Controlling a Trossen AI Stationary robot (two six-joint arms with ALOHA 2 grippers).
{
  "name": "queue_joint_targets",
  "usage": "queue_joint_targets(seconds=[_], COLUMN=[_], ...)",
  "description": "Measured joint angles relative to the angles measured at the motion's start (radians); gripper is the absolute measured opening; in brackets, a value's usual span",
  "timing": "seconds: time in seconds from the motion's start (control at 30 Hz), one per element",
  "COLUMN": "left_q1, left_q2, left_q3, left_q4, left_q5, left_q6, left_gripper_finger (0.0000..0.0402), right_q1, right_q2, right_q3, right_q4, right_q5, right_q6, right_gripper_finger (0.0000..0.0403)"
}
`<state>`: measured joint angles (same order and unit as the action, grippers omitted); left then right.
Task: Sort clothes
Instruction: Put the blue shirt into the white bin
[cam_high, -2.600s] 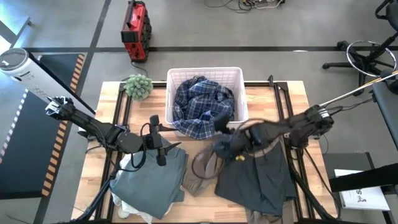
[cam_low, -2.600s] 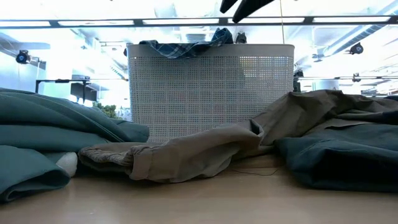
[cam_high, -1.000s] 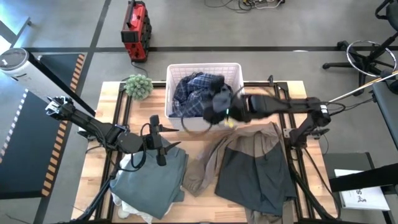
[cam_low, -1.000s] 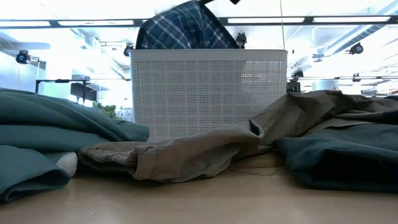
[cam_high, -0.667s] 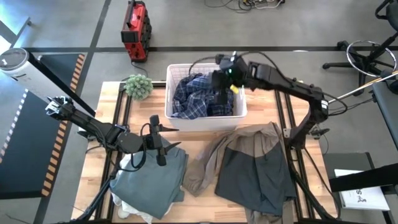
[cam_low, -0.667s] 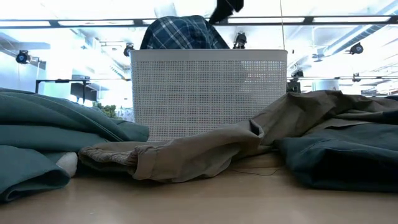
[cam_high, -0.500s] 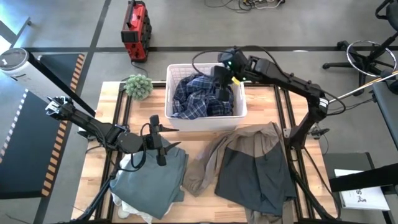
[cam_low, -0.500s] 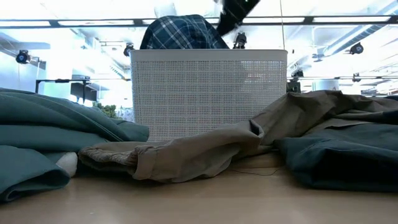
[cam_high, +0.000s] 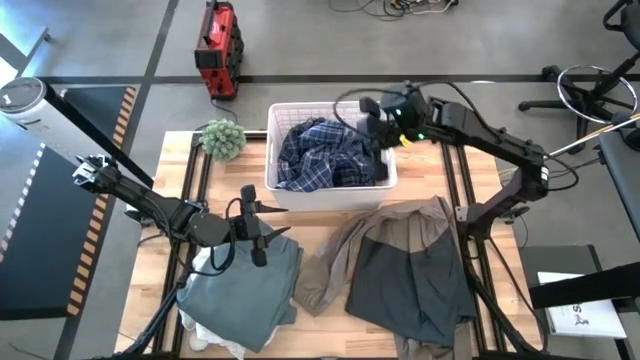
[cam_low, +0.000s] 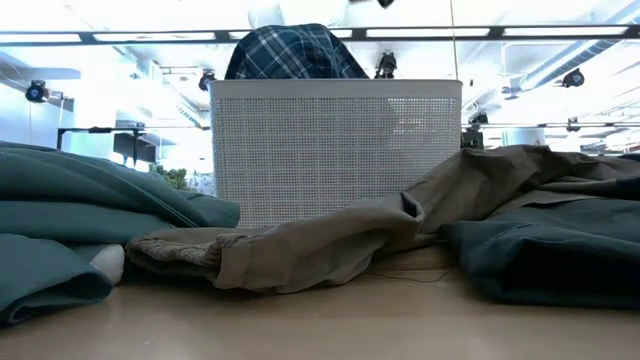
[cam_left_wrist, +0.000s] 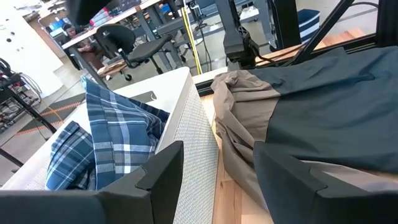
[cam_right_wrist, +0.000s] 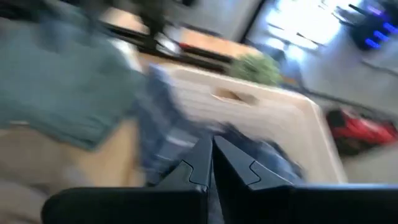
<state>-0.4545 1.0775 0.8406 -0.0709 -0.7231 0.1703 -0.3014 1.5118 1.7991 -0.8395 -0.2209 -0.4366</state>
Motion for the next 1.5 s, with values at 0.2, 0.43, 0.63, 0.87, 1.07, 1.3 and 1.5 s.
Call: queue_joint_targets(seconds=[0.2,0.43,0.63,0.87,1.07,1.3,1.5], left_q1=[0.000,0.000,0.000,0.000,0.000,0.000,0.000], left_q2=[0.000,0.000,0.000,0.000,0.000,0.000,0.000], left_q3=[0.000,0.000,0.000,0.000,0.000,0.000,0.000], left_q4=[0.000,0.000,0.000,-0.006,-0.007,-0.008,-0.010], left_q5=[0.000,0.000,0.000,0.000,0.000,0.000,0.000], left_q6=[0.000,0.000,0.000,0.000,0.000,0.000,0.000], left_gripper_finger=[0.0168,0.0149,0.0142,0.0148,0.0156,0.0156,0.0146], right_q1=[0.110,0.106,0.020,-0.122,-0.206,-0.232,-0.247], right_q2=[0.036,0.174,0.287,0.386,0.444,0.521,0.558], right_q3=[-0.073,-0.112,-0.061,-0.022,-0.022,-0.022,-0.022], right_q4=[0.014,0.155,0.219,0.209,0.148,0.092,0.077], right_q5=[-0.055,-0.041,-0.040,-0.034,-0.038,0.022,0.037], right_q6=[-0.009,-0.009,0.001,0.031,0.052,0.024,0.023], right_gripper_finger=[0.0000,0.0000,0.0000,0.0000,0.0000,0.0000,0.0000])
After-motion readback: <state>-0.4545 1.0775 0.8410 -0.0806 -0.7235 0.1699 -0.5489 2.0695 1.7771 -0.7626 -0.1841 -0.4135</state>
